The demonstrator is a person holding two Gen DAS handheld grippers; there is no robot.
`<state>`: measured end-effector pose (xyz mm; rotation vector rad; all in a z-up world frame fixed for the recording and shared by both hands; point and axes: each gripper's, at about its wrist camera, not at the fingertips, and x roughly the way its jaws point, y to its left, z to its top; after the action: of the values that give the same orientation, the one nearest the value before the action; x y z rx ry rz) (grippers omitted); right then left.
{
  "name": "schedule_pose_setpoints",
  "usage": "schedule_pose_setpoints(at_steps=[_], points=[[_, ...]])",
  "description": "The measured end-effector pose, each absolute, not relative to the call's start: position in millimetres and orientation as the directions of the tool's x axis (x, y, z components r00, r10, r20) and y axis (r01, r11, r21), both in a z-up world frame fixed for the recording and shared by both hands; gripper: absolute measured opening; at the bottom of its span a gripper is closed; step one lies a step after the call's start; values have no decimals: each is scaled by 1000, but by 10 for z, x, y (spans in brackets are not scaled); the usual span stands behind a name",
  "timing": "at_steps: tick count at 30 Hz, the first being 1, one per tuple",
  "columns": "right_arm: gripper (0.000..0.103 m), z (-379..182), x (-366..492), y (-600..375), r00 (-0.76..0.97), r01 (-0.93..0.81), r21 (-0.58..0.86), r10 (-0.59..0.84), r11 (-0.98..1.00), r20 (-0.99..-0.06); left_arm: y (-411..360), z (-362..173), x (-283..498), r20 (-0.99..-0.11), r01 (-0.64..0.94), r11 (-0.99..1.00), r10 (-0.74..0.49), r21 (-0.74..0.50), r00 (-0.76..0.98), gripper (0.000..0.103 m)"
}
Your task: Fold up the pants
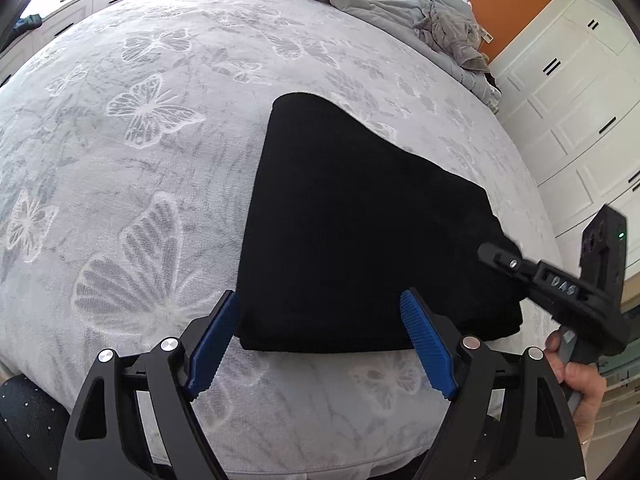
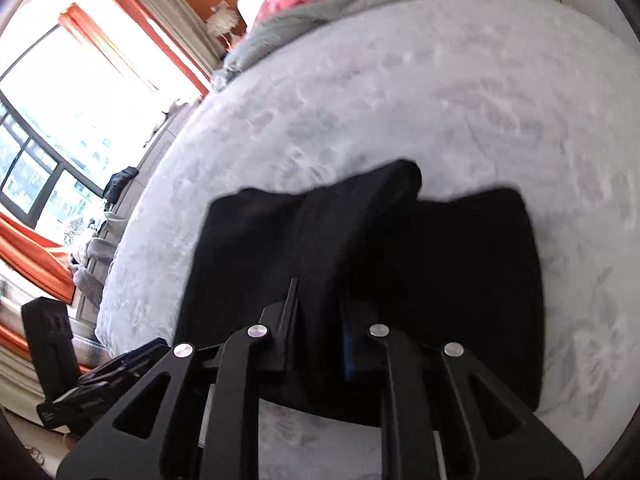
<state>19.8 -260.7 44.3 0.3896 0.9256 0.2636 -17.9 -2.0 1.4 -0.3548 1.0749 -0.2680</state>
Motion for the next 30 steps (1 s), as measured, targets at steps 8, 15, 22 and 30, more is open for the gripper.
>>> schedule_pose_setpoints(at_steps=[8, 15, 22, 30], points=[[19, -279, 59, -3076, 487, 90, 333, 250, 939, -837, -297, 115, -210, -787, 115, 902, -420, -416, 452, 84], [26, 207, -107, -3295, 622, 122, 347, 201, 930, -757, -316, -40, -25, -800, 72, 899, -419, -432, 430, 84], [67, -308, 15, -3552, 543, 186, 466, 305, 865, -782, -81, -440, 266, -809, -28, 855, -479, -519, 341, 85], [29, 124, -30, -3391, 616, 124, 599, 411, 791, -672, -63, -170, 339, -714, 73, 785, -593, -615, 372, 28]])
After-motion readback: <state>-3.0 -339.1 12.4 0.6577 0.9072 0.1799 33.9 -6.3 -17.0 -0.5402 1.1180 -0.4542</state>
